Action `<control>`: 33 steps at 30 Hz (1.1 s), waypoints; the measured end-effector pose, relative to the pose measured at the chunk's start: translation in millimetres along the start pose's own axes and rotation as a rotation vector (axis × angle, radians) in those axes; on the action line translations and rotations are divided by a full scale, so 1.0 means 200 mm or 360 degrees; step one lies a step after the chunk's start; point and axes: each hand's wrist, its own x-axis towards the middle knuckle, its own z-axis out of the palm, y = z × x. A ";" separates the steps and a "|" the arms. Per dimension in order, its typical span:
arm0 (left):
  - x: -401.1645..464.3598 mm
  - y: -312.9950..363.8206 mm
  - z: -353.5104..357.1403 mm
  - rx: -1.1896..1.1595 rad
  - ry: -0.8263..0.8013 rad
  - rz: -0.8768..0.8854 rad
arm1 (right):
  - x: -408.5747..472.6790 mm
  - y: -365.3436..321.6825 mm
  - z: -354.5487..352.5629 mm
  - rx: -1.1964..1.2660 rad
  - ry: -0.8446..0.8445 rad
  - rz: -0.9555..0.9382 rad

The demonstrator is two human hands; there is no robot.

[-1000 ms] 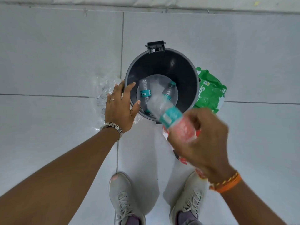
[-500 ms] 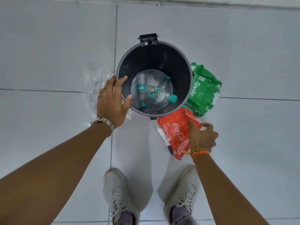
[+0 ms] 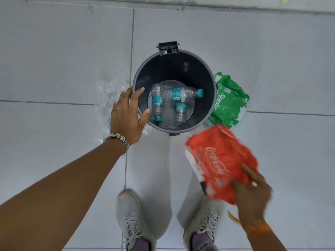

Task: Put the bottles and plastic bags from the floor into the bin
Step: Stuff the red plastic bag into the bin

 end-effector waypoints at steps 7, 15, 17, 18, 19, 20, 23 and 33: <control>-0.01 0.02 -0.02 -0.0064 -0.0026 -0.0025 | -0.18 -0.66 -0.27 -0.0080 0.0187 -0.0787; -0.01 -0.02 0.00 -0.0084 -0.0001 0.0070 | 0.09 -1.17 0.50 -0.0814 -0.0520 -0.1029; 0.00 -0.03 0.00 -0.0102 0.0007 0.0070 | 0.14 -1.17 0.73 -0.1087 -0.0801 -0.0911; 0.00 -0.03 0.01 -0.0107 0.0019 0.0073 | 0.16 -1.16 0.82 -0.1178 -0.0898 -0.0914; 0.00 -0.03 0.01 -0.0118 0.0030 0.0071 | 0.17 -1.17 0.88 -0.1204 -0.0917 -0.0951; 0.00 -0.02 0.02 -0.0137 0.0037 0.0064 | 0.18 -1.19 0.89 -0.1130 -0.0968 -0.0981; -0.01 -0.03 0.02 -0.0192 0.0058 0.0042 | 0.19 -1.21 0.77 -0.0645 -0.1173 -0.1052; 0.00 -0.04 0.04 -0.0274 0.0081 0.0045 | 0.71 -0.30 0.52 -0.1806 -0.0944 -0.0652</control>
